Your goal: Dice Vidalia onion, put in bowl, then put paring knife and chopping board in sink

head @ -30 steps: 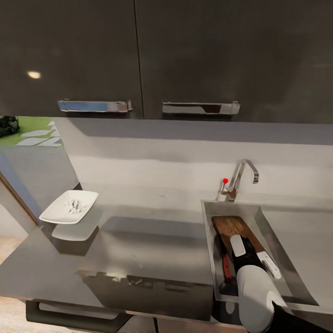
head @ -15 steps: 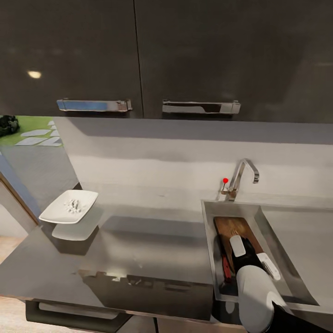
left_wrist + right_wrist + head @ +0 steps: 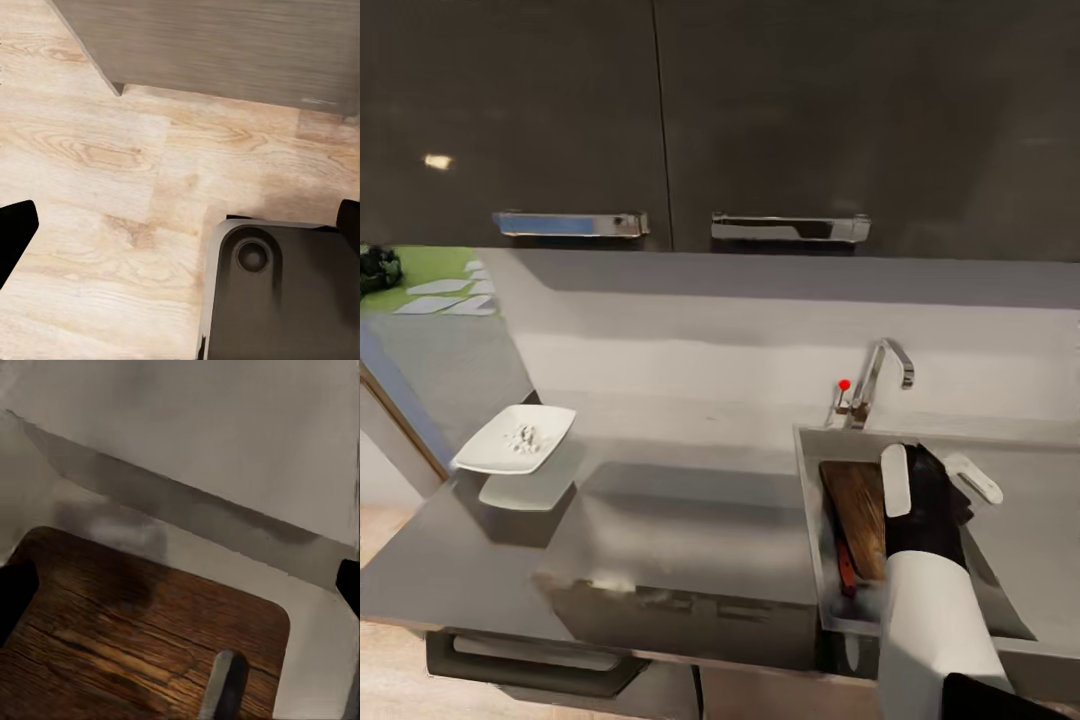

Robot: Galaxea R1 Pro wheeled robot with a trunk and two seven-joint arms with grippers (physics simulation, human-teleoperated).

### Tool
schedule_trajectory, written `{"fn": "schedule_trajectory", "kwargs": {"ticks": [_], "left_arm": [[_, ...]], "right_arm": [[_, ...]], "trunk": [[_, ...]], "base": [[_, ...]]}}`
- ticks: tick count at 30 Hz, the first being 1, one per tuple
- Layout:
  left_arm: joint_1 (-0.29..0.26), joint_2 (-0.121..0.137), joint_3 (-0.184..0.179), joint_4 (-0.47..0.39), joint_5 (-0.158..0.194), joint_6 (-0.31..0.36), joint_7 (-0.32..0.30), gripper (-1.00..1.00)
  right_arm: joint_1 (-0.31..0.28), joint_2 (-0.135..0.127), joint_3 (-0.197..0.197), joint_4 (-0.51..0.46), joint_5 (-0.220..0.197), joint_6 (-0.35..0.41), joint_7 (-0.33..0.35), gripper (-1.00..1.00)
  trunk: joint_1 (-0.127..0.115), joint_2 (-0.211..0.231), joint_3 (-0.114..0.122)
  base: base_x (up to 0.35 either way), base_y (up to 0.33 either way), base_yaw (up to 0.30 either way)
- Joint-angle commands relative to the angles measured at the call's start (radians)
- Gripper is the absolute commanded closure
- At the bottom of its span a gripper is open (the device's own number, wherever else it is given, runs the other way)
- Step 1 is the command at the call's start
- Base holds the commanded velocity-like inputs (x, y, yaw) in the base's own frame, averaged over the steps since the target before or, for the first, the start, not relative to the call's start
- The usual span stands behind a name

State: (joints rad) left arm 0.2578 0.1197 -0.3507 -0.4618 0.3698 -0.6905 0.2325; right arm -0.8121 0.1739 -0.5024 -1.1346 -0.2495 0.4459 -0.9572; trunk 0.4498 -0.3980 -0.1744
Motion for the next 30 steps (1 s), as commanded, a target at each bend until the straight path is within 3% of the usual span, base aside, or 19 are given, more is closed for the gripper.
{"fn": "schedule_trajectory", "kwargs": {"ticks": [1,4,6,8,11,13,15,22,27,30], "left_arm": [[0.0,0.001,-0.008,-0.002,0.004,-0.001,0.008,-1.0],[0.0,0.001,-0.008,-0.002,0.004,-0.001,0.008,-1.0],[0.0,0.001,-0.008,-0.002,0.004,-0.001,0.008,-1.0],[0.0,0.001,-0.008,-0.002,0.004,-0.001,0.008,-1.0],[0.0,0.001,-0.008,-0.002,0.004,-0.001,0.008,-1.0],[0.0,0.001,-0.009,-0.001,0.004,-0.001,0.008,-1.0],[0.0,0.001,-0.008,-0.001,0.004,-0.001,0.008,-1.0],[0.0,0.001,-0.008,-0.001,0.004,-0.001,0.008,-1.0],[0.0,0.001,-0.008,-0.001,0.004,-0.001,0.008,-1.0],[0.0,0.001,-0.008,-0.001,0.004,-0.001,0.008,-1.0]], "right_arm": [[-0.001,0.001,0.06,-0.038,-0.003,0.056,0.0,-1.0],[-0.001,0.001,0.15,-0.056,-0.005,0.082,0.028,-1.0],[-0.001,0.001,0.183,-0.06,-0.005,0.111,0.08,-1.0],[-0.001,0.001,0.196,-0.061,-0.005,0.156,0.137,-1.0],[-0.001,0.001,0.207,-0.063,0.0,0.237,0.297,-1.0],[-0.001,0.001,0.216,-0.063,0.009,0.259,0.393,-1.0],[0.001,0.001,0.231,-0.063,0.027,0.266,0.441,-1.0],[0.063,0.001,0.308,-0.081,0.149,0.265,0.58,-1.0],[0.102,0.001,0.322,-0.087,0.213,0.251,0.69,-1.0],[0.141,0.001,0.325,-0.089,0.265,0.174,0.732,-1.0]], "trunk": [[0.0,-0.002,-0.002],[0.0,-0.002,-0.002],[0.0,-0.002,-0.002],[0.0,-0.002,-0.002],[0.0,-0.002,-0.002],[0.0,-0.002,-0.002],[0.0,-0.002,-0.002],[0.0,-0.002,-0.002],[0.0,-0.002,-0.002],[0.0,-0.002,-0.002]], "base": [[-0.32,0.0,0.0],[-0.33,0.0,0.0],[-0.335,0.0,0.0],[-0.336,0.0,0.0],[-0.337,0.0,0.0],[-0.338,0.0,0.0],[-0.338,0.0,0.0],[-0.338,0.0,0.0],[-0.338,0.0,0.0],[-0.338,0.0,0.0]]}}
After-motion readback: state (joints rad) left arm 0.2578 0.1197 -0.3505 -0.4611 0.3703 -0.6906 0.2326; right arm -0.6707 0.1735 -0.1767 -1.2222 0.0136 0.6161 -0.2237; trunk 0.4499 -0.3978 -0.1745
